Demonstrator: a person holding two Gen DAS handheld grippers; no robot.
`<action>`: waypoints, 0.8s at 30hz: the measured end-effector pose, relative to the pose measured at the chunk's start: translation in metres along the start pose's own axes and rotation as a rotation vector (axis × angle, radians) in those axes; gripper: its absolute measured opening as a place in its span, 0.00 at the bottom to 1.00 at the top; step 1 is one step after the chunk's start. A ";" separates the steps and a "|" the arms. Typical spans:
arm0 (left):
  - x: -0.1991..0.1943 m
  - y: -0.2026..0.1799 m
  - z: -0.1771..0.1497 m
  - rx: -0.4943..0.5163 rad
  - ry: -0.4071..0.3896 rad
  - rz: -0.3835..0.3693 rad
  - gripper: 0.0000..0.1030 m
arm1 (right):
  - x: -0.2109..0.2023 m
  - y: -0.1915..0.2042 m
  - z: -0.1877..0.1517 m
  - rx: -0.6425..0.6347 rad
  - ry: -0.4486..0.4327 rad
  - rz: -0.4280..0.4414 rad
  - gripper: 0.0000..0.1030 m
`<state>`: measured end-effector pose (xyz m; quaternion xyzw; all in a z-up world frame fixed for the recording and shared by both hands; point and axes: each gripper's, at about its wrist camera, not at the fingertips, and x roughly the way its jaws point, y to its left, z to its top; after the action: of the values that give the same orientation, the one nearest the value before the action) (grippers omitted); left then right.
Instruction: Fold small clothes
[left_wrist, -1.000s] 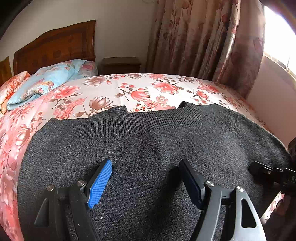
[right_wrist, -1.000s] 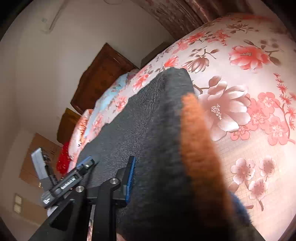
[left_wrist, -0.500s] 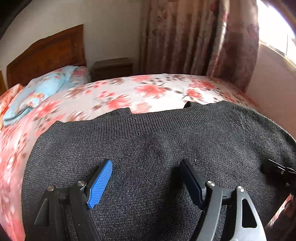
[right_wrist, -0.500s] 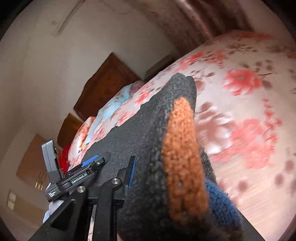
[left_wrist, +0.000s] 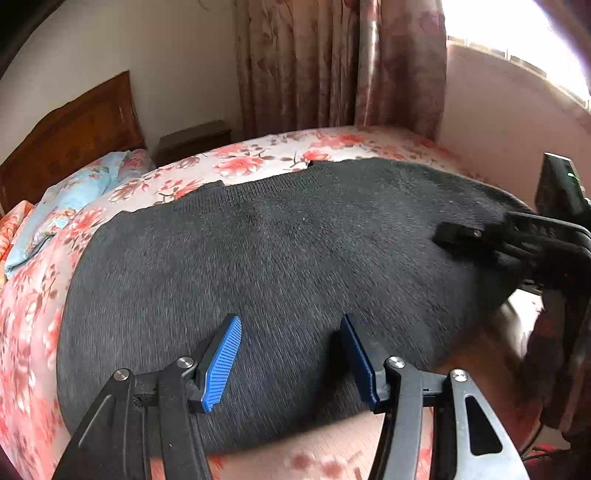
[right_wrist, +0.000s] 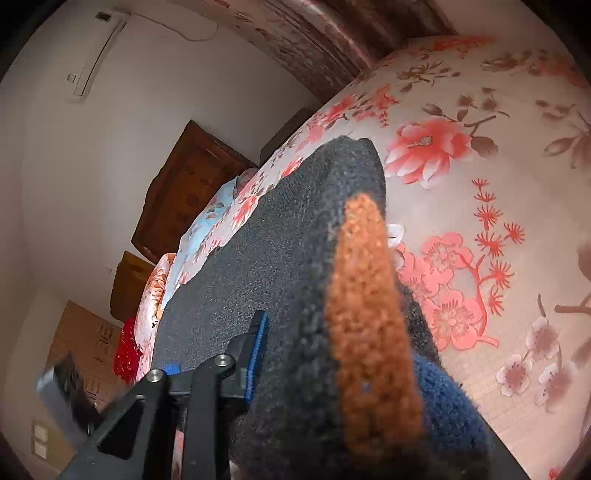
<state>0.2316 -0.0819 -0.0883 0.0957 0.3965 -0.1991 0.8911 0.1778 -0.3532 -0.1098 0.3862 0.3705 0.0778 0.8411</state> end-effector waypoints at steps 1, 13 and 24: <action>0.000 0.002 -0.002 -0.014 -0.008 -0.010 0.55 | -0.001 -0.002 -0.001 0.003 -0.002 0.002 0.02; 0.002 0.016 -0.007 -0.029 -0.043 -0.096 0.57 | -0.019 0.009 -0.010 -0.052 -0.070 -0.088 0.00; -0.068 0.131 -0.038 -0.368 -0.197 -0.286 0.39 | -0.012 0.194 -0.035 -0.653 -0.298 -0.374 0.00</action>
<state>0.2213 0.0673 -0.0610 -0.1450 0.3468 -0.2562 0.8906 0.1756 -0.2032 0.0193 0.0317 0.2641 -0.0200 0.9638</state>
